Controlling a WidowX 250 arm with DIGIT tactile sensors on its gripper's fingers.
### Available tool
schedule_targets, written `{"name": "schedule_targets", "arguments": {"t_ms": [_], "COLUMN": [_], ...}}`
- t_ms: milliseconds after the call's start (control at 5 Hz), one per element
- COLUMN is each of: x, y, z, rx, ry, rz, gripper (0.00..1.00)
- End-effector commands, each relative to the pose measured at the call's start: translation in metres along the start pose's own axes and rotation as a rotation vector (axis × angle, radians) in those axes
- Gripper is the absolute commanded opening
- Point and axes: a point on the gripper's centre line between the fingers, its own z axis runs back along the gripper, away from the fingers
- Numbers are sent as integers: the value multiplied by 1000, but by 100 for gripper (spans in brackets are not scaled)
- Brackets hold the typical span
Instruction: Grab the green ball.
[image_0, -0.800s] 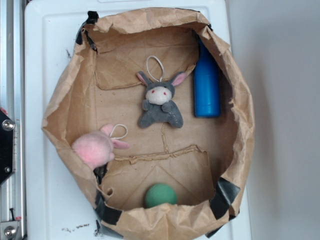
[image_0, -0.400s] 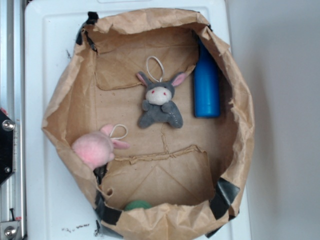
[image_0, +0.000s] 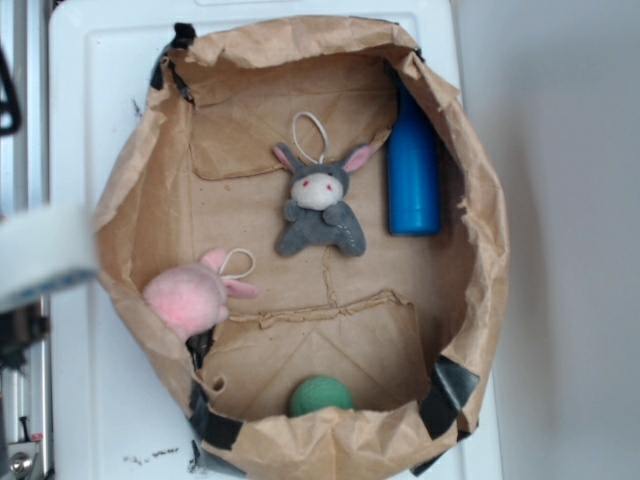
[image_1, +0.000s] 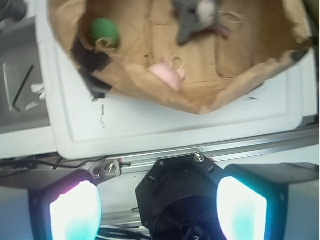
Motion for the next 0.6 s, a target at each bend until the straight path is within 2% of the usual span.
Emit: {"name": "schedule_targets", "arguments": {"t_ms": [0,200,400], "x": [-1,43,95], "y": [-20,-12,-10], "z": [9,-36,-42], "rx": [-63,-66,-23], "ry": [-47,-104,-120], "rz": [-312,-517,-545], "gripper": [100,100,100]}}
